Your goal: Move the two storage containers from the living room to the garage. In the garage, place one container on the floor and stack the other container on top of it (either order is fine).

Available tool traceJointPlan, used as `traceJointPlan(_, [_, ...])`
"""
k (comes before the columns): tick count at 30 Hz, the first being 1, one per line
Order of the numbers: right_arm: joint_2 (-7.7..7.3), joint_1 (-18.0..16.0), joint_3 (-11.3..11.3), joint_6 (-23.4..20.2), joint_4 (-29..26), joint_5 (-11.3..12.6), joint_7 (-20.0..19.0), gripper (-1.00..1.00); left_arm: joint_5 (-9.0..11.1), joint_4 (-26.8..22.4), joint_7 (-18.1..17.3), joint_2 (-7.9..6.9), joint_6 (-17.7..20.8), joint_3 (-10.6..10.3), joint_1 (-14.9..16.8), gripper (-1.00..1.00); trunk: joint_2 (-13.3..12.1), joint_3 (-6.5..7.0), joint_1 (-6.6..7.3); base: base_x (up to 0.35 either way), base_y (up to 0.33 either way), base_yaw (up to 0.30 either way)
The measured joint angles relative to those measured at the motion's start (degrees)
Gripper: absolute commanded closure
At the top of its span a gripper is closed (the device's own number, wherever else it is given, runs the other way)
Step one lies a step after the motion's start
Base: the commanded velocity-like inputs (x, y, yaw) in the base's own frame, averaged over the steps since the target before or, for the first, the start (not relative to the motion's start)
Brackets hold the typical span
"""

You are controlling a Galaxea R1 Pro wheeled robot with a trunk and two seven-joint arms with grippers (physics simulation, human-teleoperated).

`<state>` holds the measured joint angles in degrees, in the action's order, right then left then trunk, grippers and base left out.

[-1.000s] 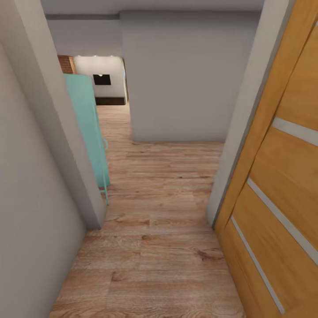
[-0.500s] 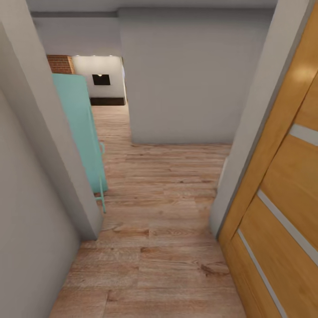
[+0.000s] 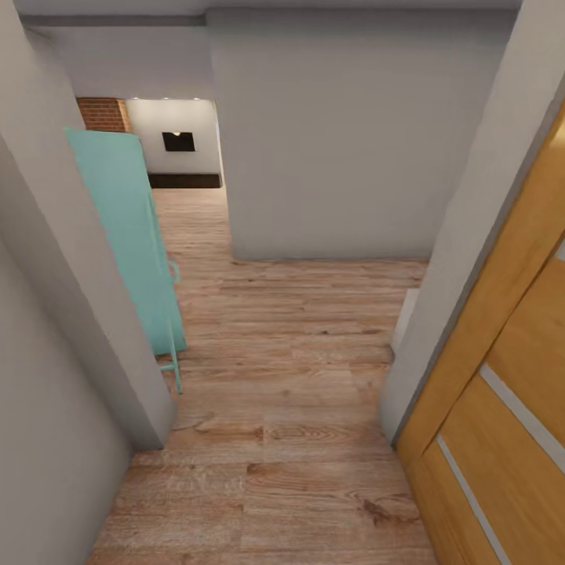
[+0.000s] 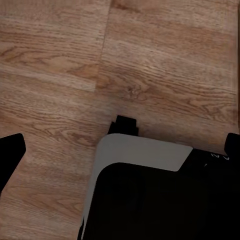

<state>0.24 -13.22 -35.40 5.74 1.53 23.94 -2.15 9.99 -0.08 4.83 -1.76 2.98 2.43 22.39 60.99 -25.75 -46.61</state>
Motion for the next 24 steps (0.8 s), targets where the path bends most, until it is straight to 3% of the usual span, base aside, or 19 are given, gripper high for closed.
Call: traceJointPlan(24, [0.08,0.0,0.0,0.0,0.0,0.0,0.0,-1.00,0.0,0.0,0.0,0.00,-0.1,0.0,0.0,-1.00,0.0,0.00,0.00,0.322,0.000,0.000])
